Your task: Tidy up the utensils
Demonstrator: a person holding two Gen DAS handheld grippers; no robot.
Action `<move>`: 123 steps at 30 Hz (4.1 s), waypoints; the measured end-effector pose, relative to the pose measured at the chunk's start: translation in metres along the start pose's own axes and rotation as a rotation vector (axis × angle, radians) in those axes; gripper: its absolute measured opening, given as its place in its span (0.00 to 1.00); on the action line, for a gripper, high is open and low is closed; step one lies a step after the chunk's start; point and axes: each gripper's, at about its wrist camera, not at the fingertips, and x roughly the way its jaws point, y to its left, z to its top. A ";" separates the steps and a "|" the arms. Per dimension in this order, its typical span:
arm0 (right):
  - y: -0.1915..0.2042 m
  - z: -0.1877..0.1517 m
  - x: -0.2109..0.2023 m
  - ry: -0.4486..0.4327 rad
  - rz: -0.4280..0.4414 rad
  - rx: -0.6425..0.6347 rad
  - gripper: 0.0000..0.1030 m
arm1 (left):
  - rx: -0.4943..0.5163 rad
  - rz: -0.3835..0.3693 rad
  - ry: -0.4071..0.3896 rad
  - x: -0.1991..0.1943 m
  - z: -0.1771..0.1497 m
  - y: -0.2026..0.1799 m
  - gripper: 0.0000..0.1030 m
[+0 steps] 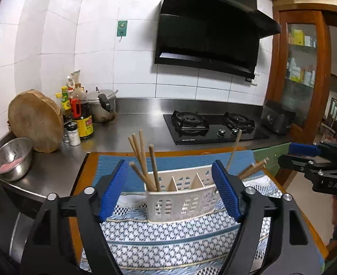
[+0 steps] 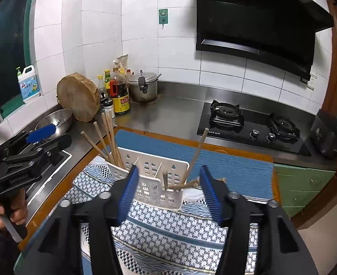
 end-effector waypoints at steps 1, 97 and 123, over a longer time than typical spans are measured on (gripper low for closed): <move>0.003 -0.005 -0.006 -0.008 -0.008 -0.007 0.63 | 0.006 0.007 -0.005 -0.006 -0.004 -0.002 0.78; 0.093 -0.235 -0.148 -0.132 -0.100 0.091 0.93 | 0.030 0.162 0.036 -0.197 -0.201 -0.013 0.95; 0.101 -0.235 -0.144 -0.127 -0.089 0.071 0.93 | 0.031 0.168 0.050 -0.192 -0.202 -0.016 0.95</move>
